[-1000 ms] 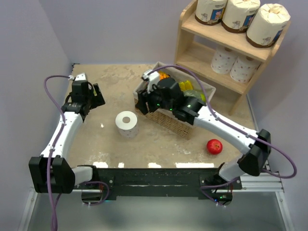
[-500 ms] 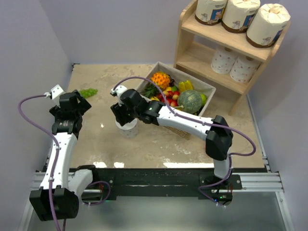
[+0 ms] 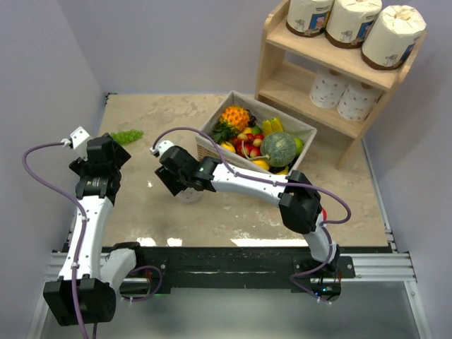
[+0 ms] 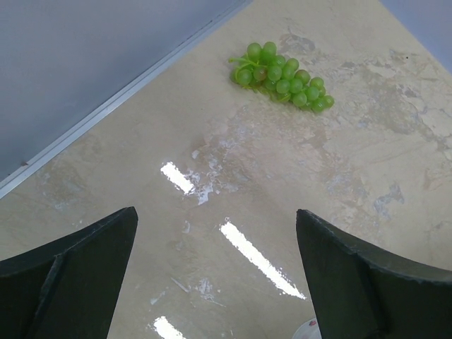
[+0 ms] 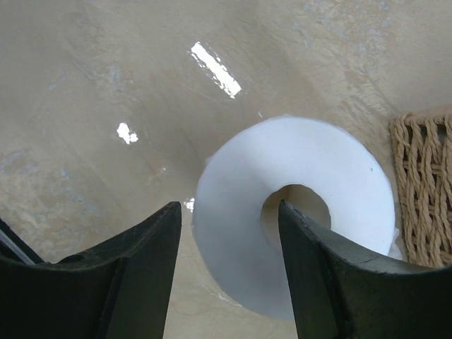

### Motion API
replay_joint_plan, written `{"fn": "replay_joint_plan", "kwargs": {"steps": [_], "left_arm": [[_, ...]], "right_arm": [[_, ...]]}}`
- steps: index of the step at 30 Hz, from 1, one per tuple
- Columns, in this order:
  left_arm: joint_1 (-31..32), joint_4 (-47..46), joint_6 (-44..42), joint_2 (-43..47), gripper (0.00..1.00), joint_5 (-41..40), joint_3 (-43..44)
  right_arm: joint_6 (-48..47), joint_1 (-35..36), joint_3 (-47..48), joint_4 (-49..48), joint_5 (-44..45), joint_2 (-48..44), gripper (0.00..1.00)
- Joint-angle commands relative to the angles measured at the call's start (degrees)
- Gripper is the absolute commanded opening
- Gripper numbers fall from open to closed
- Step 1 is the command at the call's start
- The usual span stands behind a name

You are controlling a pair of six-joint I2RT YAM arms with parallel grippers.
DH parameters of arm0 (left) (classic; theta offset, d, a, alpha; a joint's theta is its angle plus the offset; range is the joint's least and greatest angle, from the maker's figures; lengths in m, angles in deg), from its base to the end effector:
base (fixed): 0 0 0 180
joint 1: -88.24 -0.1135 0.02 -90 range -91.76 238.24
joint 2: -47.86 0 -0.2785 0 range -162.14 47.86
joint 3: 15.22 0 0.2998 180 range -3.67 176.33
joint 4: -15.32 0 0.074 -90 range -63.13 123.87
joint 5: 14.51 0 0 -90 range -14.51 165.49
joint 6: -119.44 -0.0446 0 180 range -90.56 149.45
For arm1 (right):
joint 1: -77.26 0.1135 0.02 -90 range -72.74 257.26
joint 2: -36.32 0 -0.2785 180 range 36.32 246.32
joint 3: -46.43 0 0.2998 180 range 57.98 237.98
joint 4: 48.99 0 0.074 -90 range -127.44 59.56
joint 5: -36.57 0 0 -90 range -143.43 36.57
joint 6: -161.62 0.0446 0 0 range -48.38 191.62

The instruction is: Place and organize the paper towels onto the shelf

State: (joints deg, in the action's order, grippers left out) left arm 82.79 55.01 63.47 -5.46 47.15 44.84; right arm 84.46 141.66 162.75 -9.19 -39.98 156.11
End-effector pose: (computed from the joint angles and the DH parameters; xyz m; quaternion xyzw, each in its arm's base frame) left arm 0.2433 0.0445 0.3104 -0.3978 0.7623 0.0941 0.5018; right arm 0.2440 0.4853 0.2566 -0.3547 0.8411 0.1618 0.3748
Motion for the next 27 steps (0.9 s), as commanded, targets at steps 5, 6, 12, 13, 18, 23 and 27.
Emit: {"fn": "replay_joint_plan", "kwargs": {"steps": [5,6,12,13,18,23,27], "left_arm": [[0.18,-1.42,1.84,1.73,1.00,-2.42,0.80],[0.18,-1.42,1.84,1.64,1.00,-2.42,0.80],[0.09,-1.60,1.84,1.99,1.00,-2.42,0.71],[0.18,-1.60,1.75,1.90,1.00,-2.42,0.71],[0.18,-1.60,1.84,1.99,1.00,-2.34,0.62],[0.18,-1.69,1.75,1.82,1.00,-2.25,0.53],[0.09,-1.69,1.66,1.82,1.00,-2.34,0.62]], "right_arm": [[-1.77,0.29,2.63,1.01,4.03,0.44,0.61],[-2.03,0.37,2.89,1.19,4.21,0.71,0.61],[-1.94,0.72,3.51,1.19,2.98,1.32,0.61],[-2.03,0.90,3.68,1.28,2.81,1.41,0.61],[-2.21,1.08,3.95,1.37,3.24,1.85,0.62],[-2.73,1.08,4.30,1.63,4.39,2.03,0.62],[-2.65,1.08,4.39,1.54,3.33,2.56,0.63]]}}
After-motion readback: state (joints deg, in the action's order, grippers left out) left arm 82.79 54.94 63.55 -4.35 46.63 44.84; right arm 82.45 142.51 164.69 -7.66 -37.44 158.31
